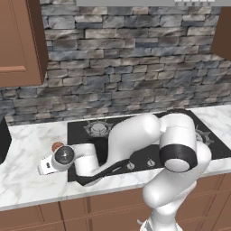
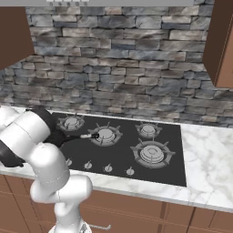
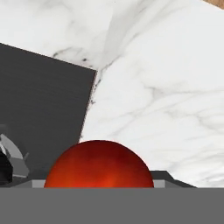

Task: Place the pan on the front left burner on the stove. Then place the tomato and the onion in the pan and turn on the front left burner.

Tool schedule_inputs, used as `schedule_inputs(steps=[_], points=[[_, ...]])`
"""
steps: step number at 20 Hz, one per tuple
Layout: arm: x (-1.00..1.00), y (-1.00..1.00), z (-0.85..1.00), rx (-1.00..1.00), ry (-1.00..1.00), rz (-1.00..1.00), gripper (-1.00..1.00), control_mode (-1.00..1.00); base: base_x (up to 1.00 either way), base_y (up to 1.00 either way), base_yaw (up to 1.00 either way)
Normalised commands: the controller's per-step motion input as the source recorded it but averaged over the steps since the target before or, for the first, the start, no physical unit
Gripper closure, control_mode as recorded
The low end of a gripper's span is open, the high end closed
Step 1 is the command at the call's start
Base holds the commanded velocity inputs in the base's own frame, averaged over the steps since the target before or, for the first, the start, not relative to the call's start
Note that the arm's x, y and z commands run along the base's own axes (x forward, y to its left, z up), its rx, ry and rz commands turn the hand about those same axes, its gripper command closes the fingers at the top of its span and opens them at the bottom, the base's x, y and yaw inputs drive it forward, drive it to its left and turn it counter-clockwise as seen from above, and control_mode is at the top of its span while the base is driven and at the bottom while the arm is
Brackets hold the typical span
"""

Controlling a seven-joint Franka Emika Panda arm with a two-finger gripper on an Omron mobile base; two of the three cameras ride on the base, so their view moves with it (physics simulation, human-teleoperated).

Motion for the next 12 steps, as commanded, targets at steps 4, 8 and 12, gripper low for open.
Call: schedule_inputs(steps=[4, 8, 12], points=[[0.00, -0.10, 0.92, 0.14, 0.00, -0.12, 1.00, -1.00, 0.00, 0.00, 0.00], [0.00, -0.15, 1.00, 0.12, 0.00, -0.16, 1.00, -1.00, 0.00, 0.00, 0.00], [0.00, -0.18, 1.00, 0.09, 0.00, -0.19, 1.00, -1.00, 0.00, 0.00, 0.00]])
